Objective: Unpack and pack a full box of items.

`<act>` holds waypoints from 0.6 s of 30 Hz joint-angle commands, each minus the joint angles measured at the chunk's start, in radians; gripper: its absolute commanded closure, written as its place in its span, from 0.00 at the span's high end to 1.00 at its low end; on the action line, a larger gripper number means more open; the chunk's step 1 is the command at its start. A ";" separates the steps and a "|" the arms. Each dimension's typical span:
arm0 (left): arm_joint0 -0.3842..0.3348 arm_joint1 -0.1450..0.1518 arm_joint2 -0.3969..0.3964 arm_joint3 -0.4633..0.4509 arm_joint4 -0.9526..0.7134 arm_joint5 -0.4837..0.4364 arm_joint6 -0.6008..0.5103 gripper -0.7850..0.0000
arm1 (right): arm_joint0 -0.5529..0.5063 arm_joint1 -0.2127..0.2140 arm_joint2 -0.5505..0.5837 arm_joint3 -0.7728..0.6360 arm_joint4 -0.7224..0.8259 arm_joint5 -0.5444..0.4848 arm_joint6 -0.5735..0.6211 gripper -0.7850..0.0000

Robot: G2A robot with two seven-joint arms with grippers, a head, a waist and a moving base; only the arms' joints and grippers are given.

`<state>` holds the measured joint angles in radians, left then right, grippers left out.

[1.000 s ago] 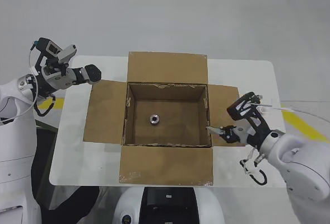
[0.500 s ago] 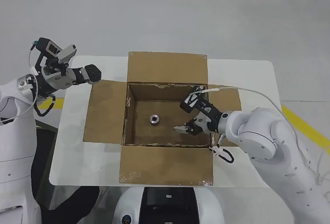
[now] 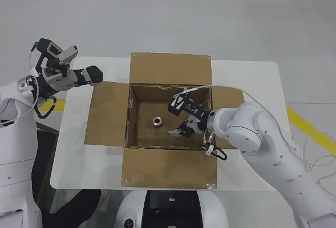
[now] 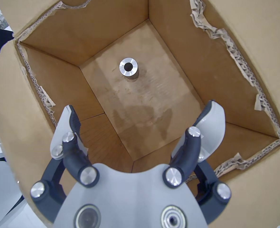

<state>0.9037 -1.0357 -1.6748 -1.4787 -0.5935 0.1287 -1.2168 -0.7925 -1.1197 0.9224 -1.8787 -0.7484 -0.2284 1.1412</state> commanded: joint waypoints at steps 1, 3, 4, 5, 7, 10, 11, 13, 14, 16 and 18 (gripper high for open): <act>0.000 0.000 0.000 0.000 0.000 0.000 0.000 1.00 | 0.000 0.000 0.000 0.000 0.000 0.000 0.000 1.00; 0.000 0.000 0.000 0.000 0.000 0.000 0.000 1.00 | 0.000 0.000 0.000 0.000 0.000 0.000 0.000 1.00; 0.000 0.000 0.000 0.000 0.000 0.000 0.000 1.00 | 0.000 0.000 0.000 0.000 0.000 0.000 0.000 1.00; 0.000 0.000 0.000 0.000 0.000 0.000 0.000 1.00 | 0.000 0.000 0.000 0.000 0.000 0.000 0.000 1.00; 0.000 0.000 0.000 0.000 0.000 0.000 0.000 1.00 | 0.000 0.000 0.000 0.000 0.000 0.000 0.000 1.00; 0.000 0.000 0.000 0.000 0.000 0.000 0.000 1.00 | 0.000 0.000 0.000 0.000 0.000 0.000 0.000 1.00; 0.000 0.000 0.000 0.000 0.000 0.000 0.000 1.00 | 0.000 0.000 0.000 0.000 0.000 0.000 0.000 1.00; 0.000 0.000 0.000 0.000 0.000 0.000 0.000 1.00 | 0.000 0.000 0.000 0.000 0.000 0.000 0.000 1.00; 0.000 0.000 0.000 0.000 0.000 0.000 0.000 1.00 | 0.000 0.000 0.000 0.000 0.000 0.000 0.000 1.00; 0.000 0.000 0.000 0.000 0.000 0.000 0.000 1.00 | 0.000 0.000 0.000 0.000 0.000 0.000 0.000 1.00; 0.000 0.000 0.000 0.000 0.000 0.000 0.000 1.00 | -0.002 -0.002 -0.010 0.005 0.001 -0.014 -0.013 1.00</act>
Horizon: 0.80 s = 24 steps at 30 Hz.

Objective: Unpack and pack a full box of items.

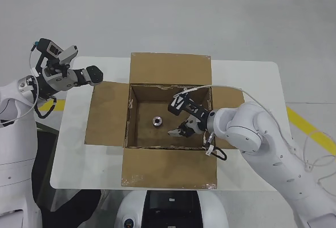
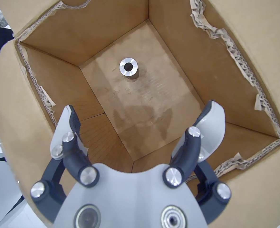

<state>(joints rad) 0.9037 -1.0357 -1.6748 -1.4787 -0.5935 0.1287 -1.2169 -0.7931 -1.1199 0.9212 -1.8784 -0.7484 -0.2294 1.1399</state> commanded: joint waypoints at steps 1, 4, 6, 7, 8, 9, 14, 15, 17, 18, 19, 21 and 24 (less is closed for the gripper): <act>0.000 0.000 0.000 0.000 0.000 0.000 0.000 1.00 | 0.008 -0.004 -0.023 0.019 -0.002 -0.034 -0.011 1.00; 0.000 0.000 0.000 0.000 0.000 0.000 0.000 1.00 | 0.057 -0.018 -0.070 0.073 0.004 -0.064 -0.008 1.00; 0.000 0.000 0.000 0.000 0.000 0.000 0.000 1.00 | 0.100 -0.032 -0.108 0.124 0.016 -0.077 -0.015 1.00; 0.000 0.000 0.000 0.000 0.000 0.000 0.000 1.00 | 0.120 -0.040 -0.128 0.150 0.029 -0.092 -0.025 1.00; 0.000 0.000 0.000 0.000 0.000 0.000 0.000 1.00 | 0.143 -0.048 -0.148 0.179 0.031 -0.104 -0.027 1.00; 0.000 0.000 0.000 0.000 0.000 0.000 0.000 1.00 | 0.164 -0.056 -0.168 0.205 0.030 -0.110 -0.032 1.00; 0.000 0.000 0.000 0.000 0.000 0.000 0.000 1.00 | 0.253 -0.100 -0.269 0.321 0.026 -0.142 -0.049 1.00; 0.000 0.000 0.000 0.000 0.000 0.000 0.000 1.00 | 0.268 -0.110 -0.290 0.341 0.021 -0.144 -0.047 1.00; 0.000 0.000 0.000 0.000 0.000 0.000 0.000 1.00 | 0.292 -0.128 -0.324 0.375 0.023 -0.152 -0.061 1.00; 0.000 0.000 0.000 0.000 0.000 0.000 0.000 1.00 | 0.302 -0.136 -0.338 0.393 0.026 -0.162 -0.073 1.00; 0.000 0.000 0.000 0.000 0.000 0.000 0.000 1.00 | 0.310 -0.144 -0.351 0.413 0.025 -0.167 -0.082 1.00; 0.000 0.000 0.000 0.000 0.000 0.000 0.000 1.00 | 0.328 -0.161 -0.380 0.445 0.021 -0.180 -0.094 1.00; 0.000 0.000 0.000 0.000 0.000 0.000 0.000 1.00 | 0.356 -0.188 -0.420 0.494 0.017 -0.200 -0.108 1.00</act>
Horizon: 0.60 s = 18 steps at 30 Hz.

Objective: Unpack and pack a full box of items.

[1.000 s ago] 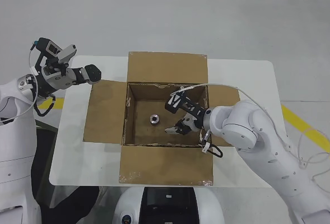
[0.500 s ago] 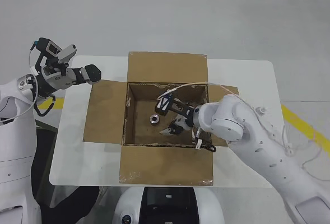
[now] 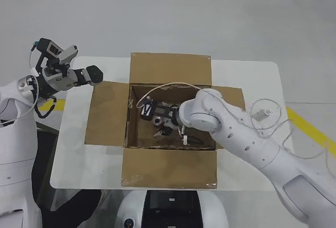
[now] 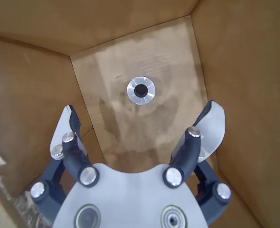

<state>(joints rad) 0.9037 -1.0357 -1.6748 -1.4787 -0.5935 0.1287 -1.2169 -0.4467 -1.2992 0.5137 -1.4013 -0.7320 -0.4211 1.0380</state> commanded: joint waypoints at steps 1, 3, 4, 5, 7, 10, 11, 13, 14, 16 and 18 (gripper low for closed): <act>0.000 0.000 0.000 0.000 0.000 0.000 0.000 1.00 | 0.018 -0.017 -0.023 0.035 0.001 -0.022 -0.014 1.00; 0.000 0.000 0.000 0.000 0.000 0.000 0.000 1.00 | 0.033 -0.032 -0.038 0.074 0.004 -0.038 -0.033 1.00; 0.000 0.000 0.000 0.000 0.000 0.000 0.000 1.00 | 0.040 -0.039 -0.046 0.093 0.003 -0.048 -0.038 1.00; 0.000 0.000 0.000 0.000 0.000 0.000 0.000 1.00 | 0.047 -0.046 -0.052 0.110 0.003 -0.054 -0.041 1.00; 0.000 0.000 0.000 0.000 0.000 0.000 0.000 1.00 | 0.057 -0.059 -0.062 0.140 0.006 -0.066 -0.052 1.00; 0.000 0.000 0.000 0.000 0.000 0.000 0.000 1.00 | 0.068 -0.075 -0.074 0.175 0.012 -0.080 -0.062 1.00; 0.000 0.000 0.000 0.000 0.000 0.000 0.000 1.00 | 0.070 -0.080 -0.078 0.185 0.012 -0.085 -0.065 1.00; 0.000 0.000 0.000 0.000 0.000 0.000 0.000 1.00 | 0.073 -0.090 -0.084 0.207 0.014 -0.093 -0.072 1.00; 0.000 0.000 0.000 0.000 0.000 0.000 0.000 1.00 | 0.074 -0.094 -0.086 0.218 0.016 -0.096 -0.076 1.00; 0.000 0.000 0.000 0.000 0.000 0.000 0.000 1.00 | 0.074 -0.102 -0.090 0.239 0.020 -0.102 -0.081 1.00; 0.000 0.000 0.000 0.000 0.000 0.000 0.000 1.00 | 0.075 -0.109 -0.092 0.256 0.025 -0.108 -0.087 1.00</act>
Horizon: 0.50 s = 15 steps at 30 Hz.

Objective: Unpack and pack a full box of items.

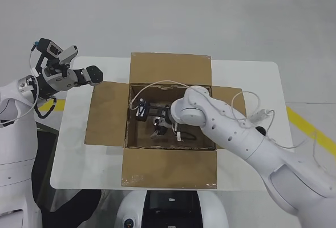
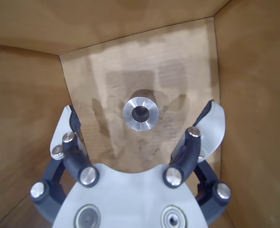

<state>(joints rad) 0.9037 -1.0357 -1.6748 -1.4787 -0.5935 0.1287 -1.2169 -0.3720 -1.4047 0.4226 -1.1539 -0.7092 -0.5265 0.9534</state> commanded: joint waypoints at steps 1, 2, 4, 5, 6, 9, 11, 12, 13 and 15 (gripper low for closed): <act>0.000 0.000 0.000 0.000 0.000 0.000 0.000 1.00 | 0.000 -0.006 -0.002 0.016 0.003 -0.006 -0.005 1.00; 0.000 0.000 0.000 0.000 0.000 0.000 0.000 1.00 | 0.001 -0.009 -0.002 0.024 0.004 -0.009 -0.007 1.00; 0.000 0.000 0.000 0.000 0.000 0.000 0.000 1.00 | 0.002 -0.015 -0.003 0.037 0.006 -0.015 -0.011 1.00; 0.000 0.000 0.000 0.000 0.000 0.000 0.000 1.00 | 0.003 -0.018 -0.003 0.043 0.006 -0.017 -0.012 0.97; 0.000 0.000 0.000 0.000 0.000 0.000 0.000 1.00 | 0.003 -0.020 -0.003 0.048 0.007 -0.019 -0.013 0.95; 0.000 0.000 0.000 0.000 0.000 0.000 0.000 1.00 | 0.006 -0.027 -0.002 0.059 0.006 -0.022 -0.012 0.81; 0.000 0.000 0.000 0.000 0.000 0.000 0.000 1.00 | 0.009 -0.030 0.001 0.068 0.000 -0.028 -0.013 0.74; 0.000 0.000 0.000 0.000 0.000 0.000 0.000 1.00 | 0.010 -0.031 0.003 0.073 -0.003 -0.031 -0.014 0.69; 0.000 0.000 0.000 0.000 0.000 0.000 0.000 1.00 | 0.010 -0.031 0.006 0.077 -0.005 -0.034 -0.015 0.59; 0.000 0.000 0.000 0.000 0.000 0.000 0.000 1.00 | 0.008 -0.030 0.012 0.082 -0.009 -0.042 -0.016 0.49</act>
<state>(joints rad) 0.9037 -1.0357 -1.6748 -1.4787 -0.5935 0.1287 -1.2168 -0.3628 -1.4352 0.4316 -1.0742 -0.7165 -0.5653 0.9375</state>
